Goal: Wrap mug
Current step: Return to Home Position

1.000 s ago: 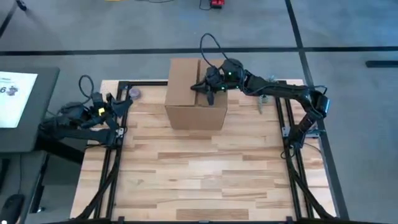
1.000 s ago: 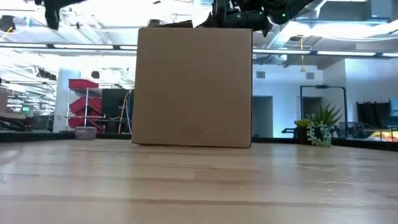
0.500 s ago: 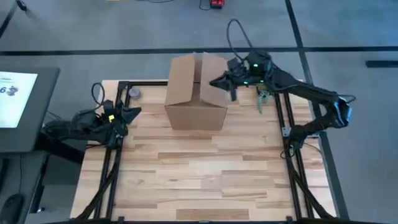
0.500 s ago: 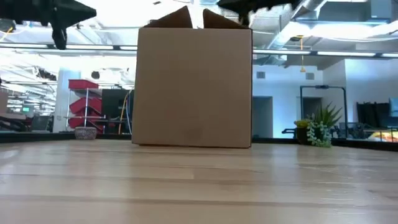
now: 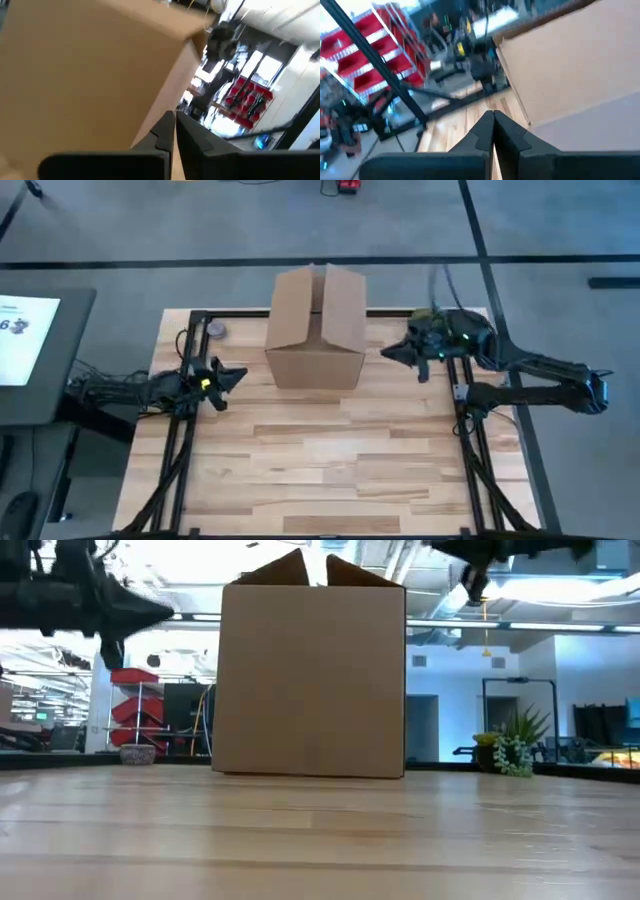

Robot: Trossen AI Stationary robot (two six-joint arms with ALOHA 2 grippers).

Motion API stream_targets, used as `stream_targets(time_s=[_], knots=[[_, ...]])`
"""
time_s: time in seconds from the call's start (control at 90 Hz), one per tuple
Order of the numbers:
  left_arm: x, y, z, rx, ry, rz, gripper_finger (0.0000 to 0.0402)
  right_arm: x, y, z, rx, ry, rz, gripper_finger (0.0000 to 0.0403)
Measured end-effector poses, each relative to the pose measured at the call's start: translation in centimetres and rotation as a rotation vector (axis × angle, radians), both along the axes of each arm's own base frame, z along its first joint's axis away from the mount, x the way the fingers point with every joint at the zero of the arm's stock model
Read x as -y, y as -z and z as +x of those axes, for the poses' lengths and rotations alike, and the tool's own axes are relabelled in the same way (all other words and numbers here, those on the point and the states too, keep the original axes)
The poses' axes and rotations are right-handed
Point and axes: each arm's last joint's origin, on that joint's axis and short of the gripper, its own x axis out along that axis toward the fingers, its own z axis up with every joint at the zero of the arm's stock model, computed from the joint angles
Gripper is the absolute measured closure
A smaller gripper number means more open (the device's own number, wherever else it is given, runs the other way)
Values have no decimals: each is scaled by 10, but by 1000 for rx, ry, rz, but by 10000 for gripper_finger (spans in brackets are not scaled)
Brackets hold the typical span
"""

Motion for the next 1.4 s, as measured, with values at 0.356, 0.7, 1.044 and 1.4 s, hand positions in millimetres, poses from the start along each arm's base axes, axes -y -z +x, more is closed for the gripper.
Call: stream_targets(time_s=[0.356,0.7,1.044,1.4], knots=[[-1,6,2,-105,-59,103,402,-13,62,-35,69,70,64,403],[-1,7,2,-107,-61,101,402,-13,115,-47,263,184,11,403],[-1,7,2,-110,-61,101,402,-10,138,-47,131,275,44,403],[-1,8,2,-111,-61,101,402,-10,130,-48,201,280,-108,403]])
